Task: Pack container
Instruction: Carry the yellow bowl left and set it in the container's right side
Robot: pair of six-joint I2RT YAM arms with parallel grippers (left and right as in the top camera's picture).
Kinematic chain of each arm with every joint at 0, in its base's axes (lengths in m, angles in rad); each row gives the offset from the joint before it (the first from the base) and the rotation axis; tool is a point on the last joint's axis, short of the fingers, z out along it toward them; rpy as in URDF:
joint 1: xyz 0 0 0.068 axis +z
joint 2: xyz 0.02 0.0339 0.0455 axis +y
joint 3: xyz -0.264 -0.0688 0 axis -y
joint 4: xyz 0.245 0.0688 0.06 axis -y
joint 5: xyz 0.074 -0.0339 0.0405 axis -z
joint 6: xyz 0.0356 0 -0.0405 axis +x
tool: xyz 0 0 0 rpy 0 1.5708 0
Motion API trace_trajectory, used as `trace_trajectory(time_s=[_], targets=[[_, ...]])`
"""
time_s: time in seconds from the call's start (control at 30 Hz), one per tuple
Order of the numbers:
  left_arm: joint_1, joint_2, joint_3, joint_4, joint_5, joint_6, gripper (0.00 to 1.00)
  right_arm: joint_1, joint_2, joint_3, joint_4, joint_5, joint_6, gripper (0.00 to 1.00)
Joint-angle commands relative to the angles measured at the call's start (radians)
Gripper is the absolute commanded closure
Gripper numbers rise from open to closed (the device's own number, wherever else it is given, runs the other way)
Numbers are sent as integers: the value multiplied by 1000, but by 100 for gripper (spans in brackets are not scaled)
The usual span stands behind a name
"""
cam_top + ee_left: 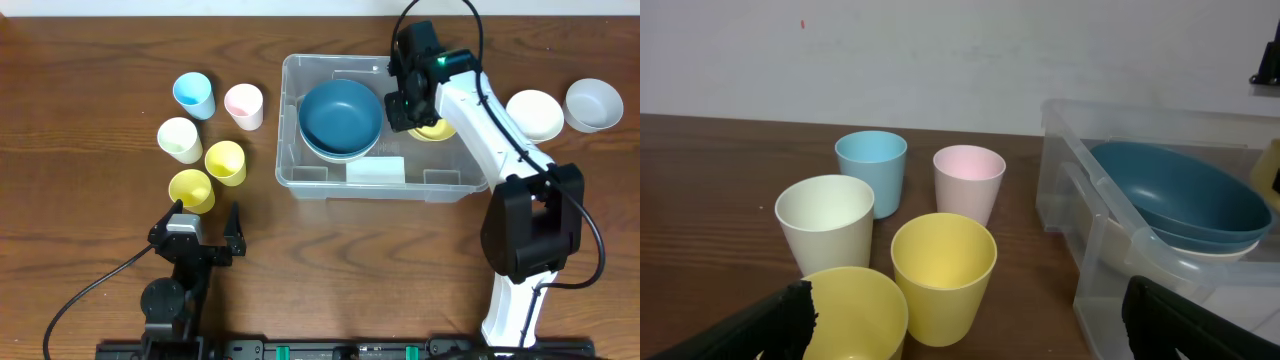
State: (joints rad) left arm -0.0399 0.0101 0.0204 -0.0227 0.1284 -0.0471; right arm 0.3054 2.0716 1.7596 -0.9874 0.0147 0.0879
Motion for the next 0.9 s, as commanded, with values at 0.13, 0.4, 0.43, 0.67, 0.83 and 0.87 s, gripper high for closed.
trace_trajectory(time_s=[0.13,0.4,0.43,0.67,0.83,0.87], targets=[[5,-6,-16,-35,18,16,2,1,30,-21,46,-4,24,85],[5,-6,-16,-35,18,16,2,0,49,-21,55,55,64,70],[5,-6,-16,-35,18,16,2,1,49,-21,55,66,65,70],[5,-6,-16,-35,18,16,2,1,35,47,14,61,46,51],[5,-6,-16,-35,18,16,2,-4,0,269,-114,56,53,28],[5,-6,-16,-35,18,16,2,-11,-5,333,-155,64,54,21]])
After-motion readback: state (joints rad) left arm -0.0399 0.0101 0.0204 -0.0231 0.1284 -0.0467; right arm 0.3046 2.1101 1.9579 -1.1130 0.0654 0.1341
